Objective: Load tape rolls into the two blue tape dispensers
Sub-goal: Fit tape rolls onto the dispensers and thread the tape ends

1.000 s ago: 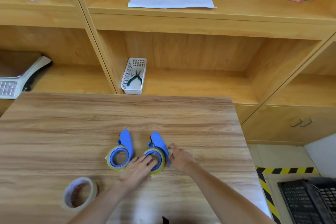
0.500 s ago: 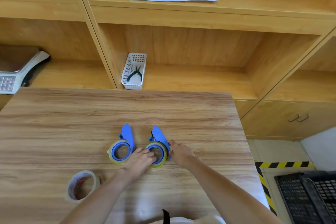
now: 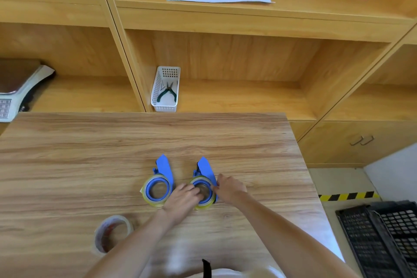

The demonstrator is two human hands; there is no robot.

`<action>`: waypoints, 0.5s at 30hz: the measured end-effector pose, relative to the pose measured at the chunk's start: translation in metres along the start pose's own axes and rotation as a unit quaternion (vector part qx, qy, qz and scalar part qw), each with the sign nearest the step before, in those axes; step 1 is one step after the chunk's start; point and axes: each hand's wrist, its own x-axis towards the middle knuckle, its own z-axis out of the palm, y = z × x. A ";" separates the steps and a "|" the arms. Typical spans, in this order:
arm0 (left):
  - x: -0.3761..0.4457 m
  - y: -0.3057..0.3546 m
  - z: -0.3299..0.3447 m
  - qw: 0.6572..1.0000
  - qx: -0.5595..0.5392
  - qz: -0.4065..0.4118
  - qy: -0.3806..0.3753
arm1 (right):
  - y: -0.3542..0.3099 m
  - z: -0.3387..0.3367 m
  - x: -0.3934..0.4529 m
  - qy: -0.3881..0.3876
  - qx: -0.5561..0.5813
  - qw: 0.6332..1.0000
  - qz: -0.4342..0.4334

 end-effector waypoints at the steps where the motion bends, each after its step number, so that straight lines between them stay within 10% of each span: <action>1: -0.002 -0.002 -0.001 1.000 -0.018 0.004 0.007 | 0.000 -0.002 -0.001 0.009 -0.003 1.000 0.008; 9: -0.036 -0.052 -0.011 0.977 -0.127 -0.111 0.133 | -0.053 -0.008 0.000 0.165 0.054 0.979 -0.108; 15: -0.078 -0.104 -0.012 0.923 -0.204 -0.304 0.120 | -0.115 0.012 0.002 0.087 0.051 0.986 -0.134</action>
